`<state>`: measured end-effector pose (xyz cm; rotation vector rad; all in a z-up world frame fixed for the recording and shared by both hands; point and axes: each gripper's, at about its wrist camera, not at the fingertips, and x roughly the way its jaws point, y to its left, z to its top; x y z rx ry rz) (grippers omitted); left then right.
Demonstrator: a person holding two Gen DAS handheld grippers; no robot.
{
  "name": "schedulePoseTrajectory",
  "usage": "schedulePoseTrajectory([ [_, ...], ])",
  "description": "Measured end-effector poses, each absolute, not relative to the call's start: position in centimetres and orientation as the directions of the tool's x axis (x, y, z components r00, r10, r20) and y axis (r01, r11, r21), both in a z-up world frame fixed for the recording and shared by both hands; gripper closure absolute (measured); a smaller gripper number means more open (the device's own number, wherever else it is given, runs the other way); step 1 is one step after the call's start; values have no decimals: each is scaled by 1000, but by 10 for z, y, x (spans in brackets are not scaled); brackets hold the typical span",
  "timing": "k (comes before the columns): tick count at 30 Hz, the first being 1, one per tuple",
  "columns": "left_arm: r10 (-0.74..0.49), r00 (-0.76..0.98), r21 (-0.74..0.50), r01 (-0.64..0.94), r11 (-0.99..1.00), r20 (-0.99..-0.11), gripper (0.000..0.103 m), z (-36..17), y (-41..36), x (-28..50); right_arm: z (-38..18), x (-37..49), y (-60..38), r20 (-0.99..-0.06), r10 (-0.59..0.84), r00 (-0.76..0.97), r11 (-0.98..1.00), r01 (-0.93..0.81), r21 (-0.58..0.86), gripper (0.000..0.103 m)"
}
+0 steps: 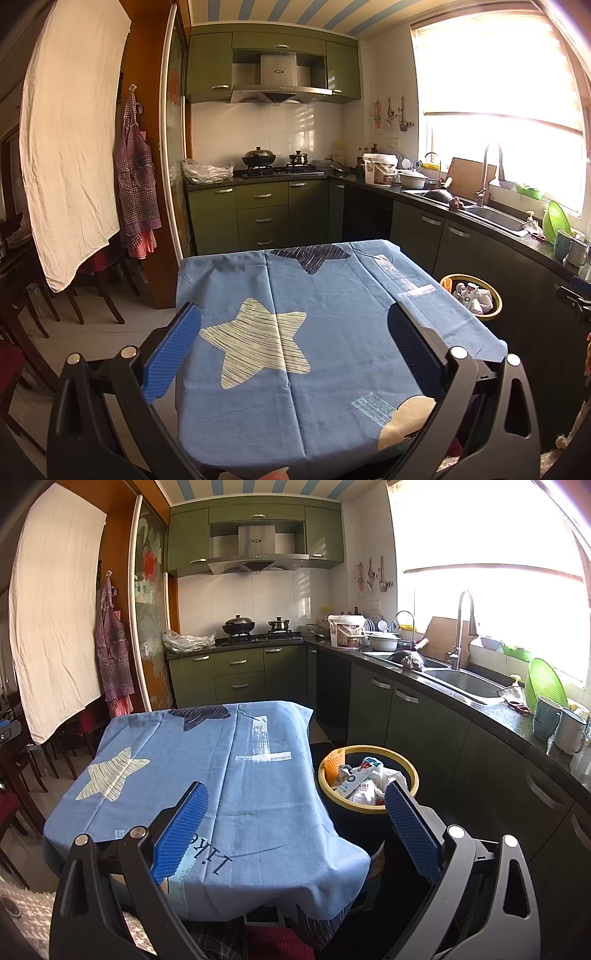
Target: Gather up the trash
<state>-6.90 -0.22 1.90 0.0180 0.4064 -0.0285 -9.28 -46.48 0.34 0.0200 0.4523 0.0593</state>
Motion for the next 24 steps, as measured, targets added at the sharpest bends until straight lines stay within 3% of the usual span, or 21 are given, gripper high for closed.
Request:
schedulePoseTrajectory([
  [15, -49, 913, -24, 43, 999, -405, 7, 18, 3, -63, -2, -89, -466, -446, 60, 893, 998, -51, 32, 8],
  [24, 1, 931, 54, 20, 998, -366, 7, 14, -10, -64, -4, -86, -464, -453, 61, 890, 998, -53, 31, 8],
])
